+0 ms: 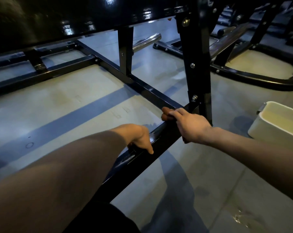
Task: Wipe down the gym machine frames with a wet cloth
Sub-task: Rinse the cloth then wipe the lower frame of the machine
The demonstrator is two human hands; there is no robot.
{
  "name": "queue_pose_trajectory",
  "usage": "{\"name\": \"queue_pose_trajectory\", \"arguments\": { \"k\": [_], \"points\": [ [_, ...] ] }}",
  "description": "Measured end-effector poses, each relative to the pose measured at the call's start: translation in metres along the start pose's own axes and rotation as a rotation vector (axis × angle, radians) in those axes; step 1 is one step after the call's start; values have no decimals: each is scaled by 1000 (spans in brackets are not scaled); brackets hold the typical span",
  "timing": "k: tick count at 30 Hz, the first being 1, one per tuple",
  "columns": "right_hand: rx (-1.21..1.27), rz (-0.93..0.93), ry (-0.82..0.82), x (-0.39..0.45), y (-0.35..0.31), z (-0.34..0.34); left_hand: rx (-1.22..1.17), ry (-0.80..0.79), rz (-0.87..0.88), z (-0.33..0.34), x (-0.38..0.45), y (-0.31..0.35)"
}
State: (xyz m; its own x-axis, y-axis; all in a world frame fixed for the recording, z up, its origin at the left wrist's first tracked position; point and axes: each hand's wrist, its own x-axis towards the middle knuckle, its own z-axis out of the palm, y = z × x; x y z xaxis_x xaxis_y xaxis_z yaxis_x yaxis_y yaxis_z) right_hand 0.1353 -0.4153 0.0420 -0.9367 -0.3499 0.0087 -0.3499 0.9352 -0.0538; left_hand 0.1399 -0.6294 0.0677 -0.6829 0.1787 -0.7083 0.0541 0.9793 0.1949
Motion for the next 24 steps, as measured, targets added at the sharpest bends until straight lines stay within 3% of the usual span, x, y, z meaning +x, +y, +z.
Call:
{"name": "queue_pose_trajectory", "arguments": {
  "k": [4,8,14,20,24],
  "points": [
    [-5,0,-41,-2,-37,-4,-16,159,21,7,-8,-11],
    [-36,-228,-63,-21,-60,5,-28,205,58,14,-8,-16],
    [3,43,-64,-10,-25,-1,-13,174,16,11,-8,-14],
    [54,-198,-49,-30,-55,3,-22,142,58,10,-2,-17],
    [36,-36,-65,-17,-29,5,-8,152,24,10,1,-17]
  ]
}}
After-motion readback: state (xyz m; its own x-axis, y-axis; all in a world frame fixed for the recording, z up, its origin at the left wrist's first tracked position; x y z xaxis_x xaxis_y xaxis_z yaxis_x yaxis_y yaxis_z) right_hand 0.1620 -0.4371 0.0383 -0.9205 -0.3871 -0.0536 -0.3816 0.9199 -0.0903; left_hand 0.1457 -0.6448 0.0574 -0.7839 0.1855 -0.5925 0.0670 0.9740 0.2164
